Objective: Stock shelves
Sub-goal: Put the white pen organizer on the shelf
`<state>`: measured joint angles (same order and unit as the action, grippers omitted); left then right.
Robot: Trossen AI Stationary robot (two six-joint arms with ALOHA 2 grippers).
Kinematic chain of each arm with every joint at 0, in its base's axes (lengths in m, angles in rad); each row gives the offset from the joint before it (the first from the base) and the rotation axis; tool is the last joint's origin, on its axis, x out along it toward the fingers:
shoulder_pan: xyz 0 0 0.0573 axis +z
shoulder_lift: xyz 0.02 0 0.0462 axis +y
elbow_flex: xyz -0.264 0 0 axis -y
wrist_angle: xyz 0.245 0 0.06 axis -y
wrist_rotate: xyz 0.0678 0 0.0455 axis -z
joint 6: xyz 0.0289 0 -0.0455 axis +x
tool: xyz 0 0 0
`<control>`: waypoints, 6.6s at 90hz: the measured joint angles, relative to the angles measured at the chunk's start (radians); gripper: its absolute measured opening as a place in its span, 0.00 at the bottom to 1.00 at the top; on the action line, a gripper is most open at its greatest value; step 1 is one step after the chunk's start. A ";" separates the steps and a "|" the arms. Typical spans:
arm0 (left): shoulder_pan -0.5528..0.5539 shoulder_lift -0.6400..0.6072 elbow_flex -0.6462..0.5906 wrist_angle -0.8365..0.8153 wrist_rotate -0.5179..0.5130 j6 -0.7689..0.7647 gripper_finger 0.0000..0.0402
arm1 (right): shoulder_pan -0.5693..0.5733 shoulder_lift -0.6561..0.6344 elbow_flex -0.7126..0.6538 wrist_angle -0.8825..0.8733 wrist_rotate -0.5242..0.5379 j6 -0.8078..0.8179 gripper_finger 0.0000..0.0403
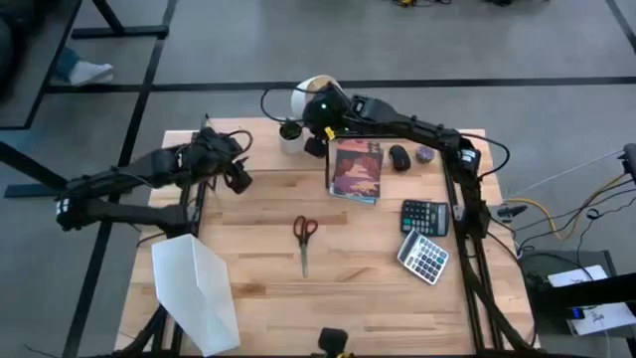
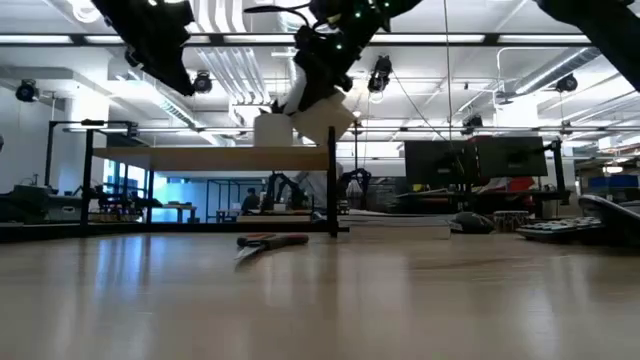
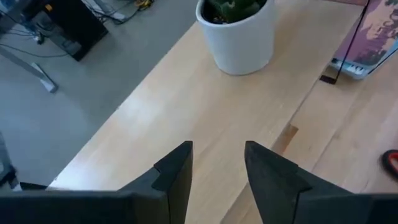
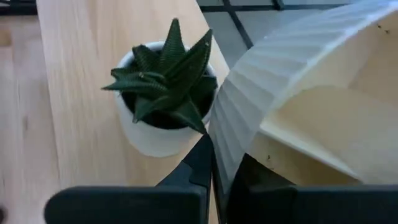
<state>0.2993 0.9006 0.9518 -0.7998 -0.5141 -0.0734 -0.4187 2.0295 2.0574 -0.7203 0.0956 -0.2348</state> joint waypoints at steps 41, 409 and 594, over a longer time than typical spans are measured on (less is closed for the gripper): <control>0.000 -0.002 -0.198 0.329 0.007 0.089 0.41 | 0.018 0.002 -0.002 0.055 -0.130 0.018 0.00; 0.000 -0.264 -0.389 0.508 -0.155 0.159 0.55 | 0.091 0.005 -0.109 0.142 -0.304 -0.100 0.00; -0.002 -0.240 -0.389 0.471 0.082 0.165 0.55 | 0.099 -0.079 0.074 -0.347 -0.246 -0.295 0.30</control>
<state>0.2974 0.6602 0.5625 -0.3289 -0.4325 0.0911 -0.3198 1.9503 2.1319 -1.0670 -0.1509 -0.5294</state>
